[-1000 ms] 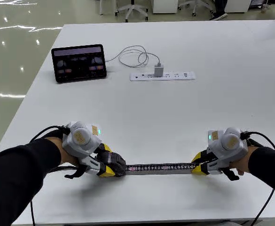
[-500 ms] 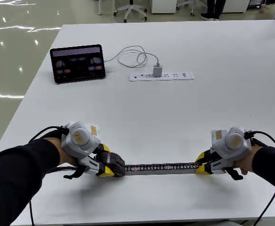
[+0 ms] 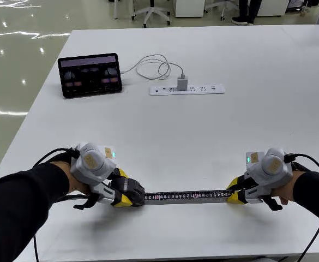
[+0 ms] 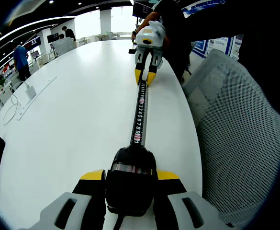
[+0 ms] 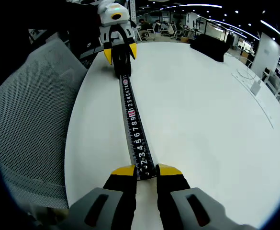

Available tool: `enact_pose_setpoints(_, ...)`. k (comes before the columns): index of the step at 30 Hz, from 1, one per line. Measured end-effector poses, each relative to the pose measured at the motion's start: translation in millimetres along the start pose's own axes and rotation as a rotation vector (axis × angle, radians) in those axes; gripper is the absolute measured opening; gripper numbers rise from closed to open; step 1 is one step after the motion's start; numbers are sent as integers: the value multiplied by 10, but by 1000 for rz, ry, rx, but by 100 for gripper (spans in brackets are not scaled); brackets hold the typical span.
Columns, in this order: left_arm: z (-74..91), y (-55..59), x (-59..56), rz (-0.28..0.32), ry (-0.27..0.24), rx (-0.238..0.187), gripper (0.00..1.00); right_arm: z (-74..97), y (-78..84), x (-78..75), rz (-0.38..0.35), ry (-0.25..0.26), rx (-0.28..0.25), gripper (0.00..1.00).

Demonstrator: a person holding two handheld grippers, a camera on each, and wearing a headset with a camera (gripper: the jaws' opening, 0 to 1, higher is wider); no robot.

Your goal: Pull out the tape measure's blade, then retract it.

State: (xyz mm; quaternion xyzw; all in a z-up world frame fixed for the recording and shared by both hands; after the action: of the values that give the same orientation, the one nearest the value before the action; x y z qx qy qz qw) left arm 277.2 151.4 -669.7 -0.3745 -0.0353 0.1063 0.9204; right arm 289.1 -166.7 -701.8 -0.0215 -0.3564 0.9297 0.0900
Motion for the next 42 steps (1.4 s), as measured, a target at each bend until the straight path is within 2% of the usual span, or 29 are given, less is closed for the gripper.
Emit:
enact_pose_setpoints(16, 1, 0, 3, 8, -9, -7, 34, 2, -3, -1, -5, -3, 1, 11)
enact_pose_setpoints(19, 0, -5, 3, -9, -9, -5, 34, -3, -12, -1, -13, -1, 3, 11)
enact_pose_setpoints(27, -5, -4, 1, 3, -35, -36, 35, -9, -19, 19, 0, 22, 2, 13)
enact_pose_setpoints(31, 12, 3, 4, 1, -47, -36, 36, -10, -27, 22, -16, 29, 3, 14)
enact_pose_setpoints(32, 42, 0, 29, 11, -67, -42, 38, -7, -28, 25, -32, 33, 2, 14)
enact_pose_setpoints(33, 64, 1, 49, 47, -87, -49, 42, -2, -35, 21, -34, 37, -3, 14)
enact_pose_setpoints(36, 132, -7, 94, 85, -124, -90, 49, 33, -69, 12, -45, 61, -31, 18)
enact_pose_setpoints(38, 173, -5, 127, 120, -162, -97, 55, 40, -66, 9, -48, 67, -36, 19)
enact_pose_setpoints(40, 232, 24, 175, 192, -206, -91, 64, 55, -76, 6, -54, 74, -43, 20)
enact_pose_setpoints(41, 256, 39, 189, 232, -207, -94, 67, 63, -71, 1, -57, 79, -46, 20)
enact_pose_setpoints(42, 269, 40, 197, 244, -206, -101, 71, 71, -73, -3, -58, 83, -48, 20)
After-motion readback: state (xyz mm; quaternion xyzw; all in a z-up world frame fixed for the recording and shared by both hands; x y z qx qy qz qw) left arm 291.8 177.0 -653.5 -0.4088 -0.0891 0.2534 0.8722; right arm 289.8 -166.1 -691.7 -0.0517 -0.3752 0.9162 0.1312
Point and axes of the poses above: the centre of the closed fingertips' face, and the gripper's own axes: z roughly backward along the fingers, x roughly to its left, y roughly out of its underside, the point moved 7 cm from there along z, roughly backward along the fingers, and after that the axes turned 6 degrees about -x, right-handed, at the moved point
